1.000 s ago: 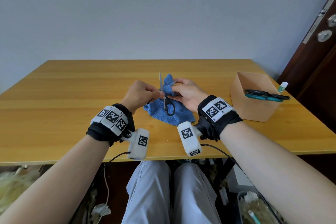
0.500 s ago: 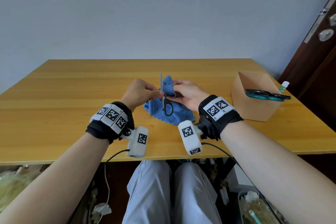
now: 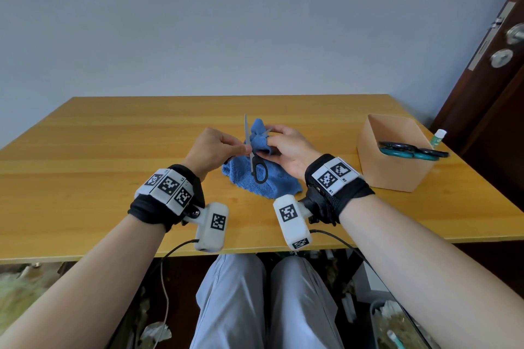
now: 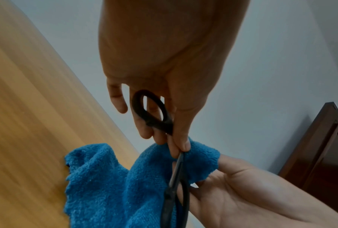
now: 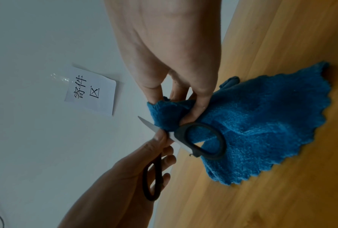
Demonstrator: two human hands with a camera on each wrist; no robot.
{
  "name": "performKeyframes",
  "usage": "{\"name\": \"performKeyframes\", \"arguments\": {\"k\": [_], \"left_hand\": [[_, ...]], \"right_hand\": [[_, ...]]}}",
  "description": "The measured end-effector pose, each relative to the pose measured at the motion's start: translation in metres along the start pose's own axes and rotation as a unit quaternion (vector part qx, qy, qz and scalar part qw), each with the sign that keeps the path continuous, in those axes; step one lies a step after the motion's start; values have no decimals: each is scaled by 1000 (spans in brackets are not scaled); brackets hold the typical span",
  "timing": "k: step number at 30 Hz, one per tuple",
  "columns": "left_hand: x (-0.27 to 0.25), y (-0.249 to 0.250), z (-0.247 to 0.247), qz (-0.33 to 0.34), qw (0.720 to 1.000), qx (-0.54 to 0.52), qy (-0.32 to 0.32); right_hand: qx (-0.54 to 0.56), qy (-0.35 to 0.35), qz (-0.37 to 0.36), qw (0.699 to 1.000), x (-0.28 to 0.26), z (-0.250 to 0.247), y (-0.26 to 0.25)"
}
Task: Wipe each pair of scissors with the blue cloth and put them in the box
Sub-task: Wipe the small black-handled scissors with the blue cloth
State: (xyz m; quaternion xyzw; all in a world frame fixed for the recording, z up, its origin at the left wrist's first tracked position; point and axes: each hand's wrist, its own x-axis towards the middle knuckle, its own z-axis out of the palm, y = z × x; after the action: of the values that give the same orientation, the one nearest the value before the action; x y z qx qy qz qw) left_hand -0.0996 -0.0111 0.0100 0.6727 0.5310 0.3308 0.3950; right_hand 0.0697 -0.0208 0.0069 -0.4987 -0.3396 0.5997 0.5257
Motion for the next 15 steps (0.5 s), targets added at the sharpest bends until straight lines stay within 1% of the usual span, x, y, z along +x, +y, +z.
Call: {"name": "performKeyframes", "arguments": {"k": [6,11,15], "left_hand": [[-2,2,0,-10,1000,-17,2],[-3,1,-2,-11,1000,-5,-12],[-5,2,-1,-18,1000,-9,-11]], "right_hand": [[1,5,-3,1000,-1,-1,1],[-8,-3,-9,1000,-2,2,0],[-15,9,-13,1000,-1,0,-1]]}}
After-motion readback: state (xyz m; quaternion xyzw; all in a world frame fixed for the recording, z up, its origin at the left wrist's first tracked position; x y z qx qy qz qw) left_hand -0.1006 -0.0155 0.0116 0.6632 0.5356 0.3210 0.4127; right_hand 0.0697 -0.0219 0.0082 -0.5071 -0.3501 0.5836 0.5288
